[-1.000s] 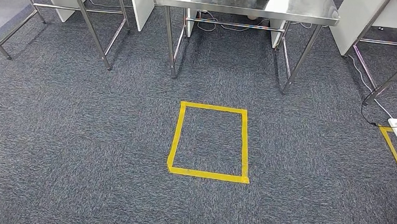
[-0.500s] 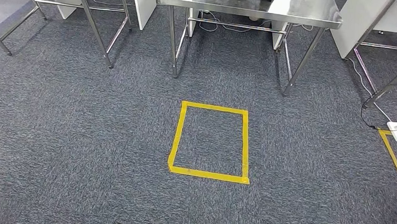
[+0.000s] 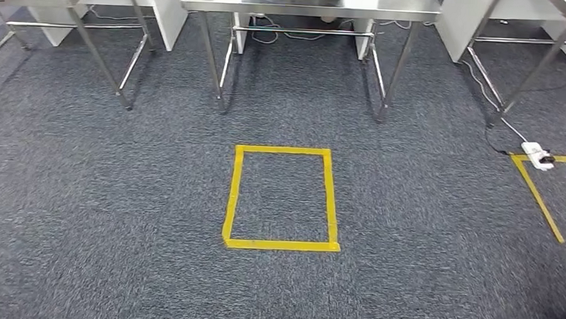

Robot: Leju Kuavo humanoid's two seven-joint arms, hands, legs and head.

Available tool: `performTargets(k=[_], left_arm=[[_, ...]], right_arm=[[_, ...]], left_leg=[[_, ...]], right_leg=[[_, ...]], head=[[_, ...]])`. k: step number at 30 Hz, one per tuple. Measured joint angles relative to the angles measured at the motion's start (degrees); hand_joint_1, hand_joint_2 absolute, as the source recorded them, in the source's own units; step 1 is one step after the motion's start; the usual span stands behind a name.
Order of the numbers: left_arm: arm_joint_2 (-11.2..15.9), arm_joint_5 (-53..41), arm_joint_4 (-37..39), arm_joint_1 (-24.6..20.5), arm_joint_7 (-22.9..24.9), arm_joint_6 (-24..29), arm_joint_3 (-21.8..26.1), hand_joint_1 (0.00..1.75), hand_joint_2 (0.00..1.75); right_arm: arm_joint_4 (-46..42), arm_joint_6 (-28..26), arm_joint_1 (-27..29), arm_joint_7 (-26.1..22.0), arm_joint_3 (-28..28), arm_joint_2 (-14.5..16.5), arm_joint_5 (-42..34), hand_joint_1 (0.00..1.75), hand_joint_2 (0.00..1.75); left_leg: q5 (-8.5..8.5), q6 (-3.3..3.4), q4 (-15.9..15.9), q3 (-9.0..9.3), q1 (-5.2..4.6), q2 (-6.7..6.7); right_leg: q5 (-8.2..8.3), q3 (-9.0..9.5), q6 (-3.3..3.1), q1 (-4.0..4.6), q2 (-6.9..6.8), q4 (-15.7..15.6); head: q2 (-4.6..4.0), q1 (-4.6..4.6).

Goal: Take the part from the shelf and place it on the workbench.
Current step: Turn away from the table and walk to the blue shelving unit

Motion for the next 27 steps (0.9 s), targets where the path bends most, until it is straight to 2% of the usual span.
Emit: performTargets(k=[1, 2, 3, 4, 6, 7, 8, 10, 11, 12, 13, 14, 15, 16, 17, 18, 19, 20, 21, 22, 23, 24, 25, 26, 27], left_arm=[[0.0, 0.0, 0.0, 0.1, 0.0, 0.0, 0.1, 0.0, 1.75], [0.0, 0.0, 0.0, 0.1, -0.1, 0.0, 0.1, 0.0, 1.75], [0.1, 0.0, 0.0, 0.2, -0.1, 0.0, 0.2, 0.0, 1.75], [0.1, 0.0, 0.0, 0.2, -0.1, 0.0, 0.3, 0.0, 1.75], [0.1, 0.0, 0.0, 0.2, -0.2, 0.0, 0.3, 0.0, 1.75], [0.2, 0.0, 0.0, 0.2, -0.2, 0.1, 0.3, 0.0, 1.75], [0.2, 0.0, 0.0, 0.2, -0.2, 0.1, 0.3, 0.0, 1.75], [0.2, 0.0, 0.0, 0.1, -0.3, 0.2, 0.4, 0.0, 1.75], [0.2, 0.0, 0.0, 0.0, -0.3, 0.2, 0.4, 0.0, 1.75], [0.1, 0.0, 0.0, 0.0, -0.3, 0.2, 0.5, 0.0, 1.75], [0.1, 0.0, 0.0, 0.0, -0.3, 0.3, 0.5, 0.0, 1.75], [0.1, 0.0, 0.0, 0.0, -0.3, 0.3, 0.5, 0.0, 1.75], [0.1, 0.0, 0.0, 0.1, -0.3, 0.3, 0.6, 0.0, 1.75], [0.1, 0.0, 0.0, 0.2, -0.3, 0.3, 0.6, 0.0, 1.75], [0.1, 0.0, 0.0, 0.2, -0.3, 0.3, 0.6, 0.0, 1.75], [0.1, 0.0, 0.0, 0.2, -0.3, 0.3, 0.6, 0.0, 1.75], [0.0, 0.0, 0.0, 0.2, -0.3, 0.3, 0.6, 0.0, 1.75], [0.0, 0.0, 0.0, 0.1, -0.3, 0.3, 0.6, 0.0, 1.75], [0.0, 0.0, 0.0, 0.1, -0.3, 0.3, 0.6, 0.0, 1.75], [0.0, 0.0, 0.0, 0.1, -0.3, 0.3, 0.6, 0.0, 1.75], [0.0, 0.0, 0.0, 0.0, -0.3, 0.3, 0.6, 0.0, 1.75], [0.0, 0.0, 0.0, 0.0, -0.3, 0.3, 0.6, 0.0, 1.75], [0.0, 0.0, 0.0, 0.0, -0.3, 0.3, 0.6, 0.0, 1.75], [0.0, 0.0, 0.0, -0.1, -0.3, 0.3, 0.6, 0.0, 1.75], [0.0, 0.0, 0.0, -0.1, -0.3, 0.3, 0.6, 0.0, 1.75]], right_arm=[[0.0, 0.0, 0.1, 0.0, 0.0, 0.0, 0.0, 0.0, 0.0], [0.0, 0.1, 0.1, 0.0, 0.0, 0.0, 0.0, 0.0, 0.0], [0.0, 0.2, 0.2, 0.0, 0.0, 0.0, 0.0, 0.0, 0.0], [0.0, 0.2, 0.2, 0.0, 0.0, 0.0, 0.1, 0.0, 0.0], [0.0, 0.3, 0.1, 0.0, 0.0, 0.0, 0.1, 0.0, 0.0], [0.0, 0.3, 0.0, 0.0, 0.0, 0.0, 0.1, 0.0, 0.0], [0.0, 0.3, -0.1, 0.0, 0.0, 0.0, 0.1, 0.0, 0.0], [0.0, 0.3, -0.1, 0.0, 0.0, 0.1, 0.1, 0.0, 0.0], [0.0, 0.3, 0.0, 0.0, 0.0, 0.1, 0.1, 0.0, 0.0], [0.0, 0.3, 0.1, 0.0, 0.0, 0.0, 0.1, 0.0, 0.0], [0.0, 0.3, 0.1, 0.0, 0.0, 0.0, 0.2, 0.0, 0.0], [0.0, 0.3, 0.0, 0.0, 0.0, 0.0, 0.2, 0.0, 0.0], [0.0, 0.3, -0.1, 0.0, 0.0, 0.0, 0.2, 0.0, 0.0], [0.0, 0.3, -0.1, 0.0, 0.0, 0.0, 0.2, 0.0, 0.0], [0.0, 0.3, 0.0, 0.0, 0.0, 0.0, 0.2, 0.0, 0.0], [0.0, 0.3, 0.1, 0.0, 0.0, 0.0, 0.2, 0.0, 0.0], [0.0, 0.3, 0.1, 0.0, 0.0, -0.1, 0.2, 0.0, 0.0], [0.0, 0.3, 0.1, 0.0, 0.0, -0.1, 0.2, 0.0, 0.0], [0.0, 0.3, 0.1, 0.0, 0.0, -0.2, 0.2, 0.0, 0.0], [0.0, 0.3, 0.0, 0.0, 0.0, -0.2, 0.2, 0.0, 0.0], [0.0, 0.3, -0.1, 0.0, 0.0, -0.2, 0.2, 0.0, 0.0], [0.0, 0.3, -0.1, 0.0, 0.0, -0.2, 0.2, 0.0, 0.0], [0.0, 0.3, -0.1, 0.0, 0.0, -0.1, 0.2, 0.0, 0.0], [0.0, 0.3, -0.1, 0.0, 0.0, -0.1, 0.2, 0.0, 0.0], [0.0, 0.3, -0.1, 0.0, 0.0, -0.1, 0.2, 0.0, 0.0]], left_leg=[[-1.22, -0.25, 3.3, -1.47, 0.22, -0.16], [-1.19, -0.43, 4.7, -2.12, 0.44, -0.2], [0.01, -0.54, 3.8, -1.71, 0.66, -0.27], [2.09, -0.55, 0.8, -0.25, 0.88, -0.55], [5.92, -0.31, -7.2, 3.57, 1.3, -2.8], [6.82, -0.14, -9.9, 4.88, 1.36, -3.76], [7.01, 0.03, -11.3, 5.46, 1.32, -4.42], [7.0, 0.53, -11.8, 5.56, 1.03, -3.57], [7.29, 0.97, -12.3, 5.68, 0.97, -2.96], [7.62, 1.49, -12.8, 5.83, 0.93, -2.27], [7.92, 1.93, -13.3, 5.95, 0.9, -1.51], [8.06, 2.21, -13.5, 5.96, 0.78, -0.7], [8.08, 2.36, -13.5, 5.88, 0.63, 0.13], [8.07, 2.39, -13.5, 5.81, 0.47, 1.0], [8.06, 2.41, -13.5, 5.75, 0.34, 1.82], [8.05, 2.4, -13.4, 5.72, 0.23, 2.54], [8.02, 2.36, -13.4, 5.73, 0.16, 3.2], [7.94, 2.25, -13.2, 5.74, 0.09, 3.79], [7.78, 2.04, -13.0, 5.76, -0.1, 4.32], [7.57, 1.77, -12.7, 5.83, -0.28, 4.78], [7.38, 1.52, -12.6, 5.92, -0.45, 5.23], [7.24, 1.3, -12.5, 6.03, -0.58, 5.68], [7.15, 1.12, -12.5, 6.15, -0.56, 6.18], [6.93, 0.86, -12.3, 6.12, -0.42, 6.12], [6.05, 0.52, -11.4, 5.8, -0.22, 5.14]], right_leg=[[0.01, -0.07, 0.0, 0.02, 0.55, 0.0], [0.0, -0.07, 0.0, 0.01, 1.13, 0.1], [0.0, 0.0, 0.01, -0.02, 1.76, 0.1], [0.0, 0.13, 0.03, -0.05, 2.43, 0.1], [0.01, 0.22, 0.18, 0.04, 3.75, 0.1], [0.09, 0.04, 0.41, 0.1, 4.34, 0.1], [0.2, -0.24, 0.75, 0.12, 4.88, 0.2], [0.55, -0.87, 1.72, 0.14, 5.88, -0.1], [0.46, -1.25, 2.02, 0.19, 5.47, 0.1], [-0.12, -2.0, 2.08, 0.33, 4.43, 1.2], [-1.28, -3.3, 1.88, 0.46, 3.04, 3.5], [-2.96, -5.14, 1.54, 0.45, 1.53, 7.1], [-4.7, -7.22, 1.3, 0.46, 0.71, 11.2], [-5.97, -8.93, 1.32, 0.42, 0.36, 14.8], [-6.45, -9.7, 1.58, 0.39, 0.18, 16.7], [-5.99, -9.16, 2.01, 0.4, 0.01, 16.2], [-4.79, -7.35, 2.48, 0.41, -0.35, 13.2], [-3.28, -4.68, 2.85, 0.45, -1.33, 8.7], [-2.03, -2.36, 2.85, 0.66, -2.7, 4.6], [-1.15, -0.7, 2.58, 0.85, -3.7, 1.6], [-0.75, 0.05, 2.17, 1.06, -4.35, 0.0], [-0.65, -0.04, 1.68, 1.26, -4.24, -0.2], [-0.48, -0.11, 1.3, 1.16, -3.53, -0.3], [-0.3, -0.07, 0.95, 0.87, -2.98, -0.4], [-0.04, -0.01, 0.49, 0.56, -2.37, -0.4]], head=[[0.0, -0.02], [0.0, -0.04], [0.0, -0.04], [0.0, -0.05], [0.0, -0.07], [0.0, -0.1], [0.0, -0.11], [0.0, -0.13], [0.0, -0.08], [0.0, 0.05], [0.0, 0.22], [0.0, 0.36], [0.0, 0.48], [0.0, 0.52], [0.0, 0.54], [0.0, 0.56], [0.0, 0.57], [0.0, 0.6], [0.0, 0.61], [0.0, 0.6], [0.0, 0.58], [0.0, 0.54], [0.0, 0.53], [0.0, 0.53], [0.0, 0.44]])
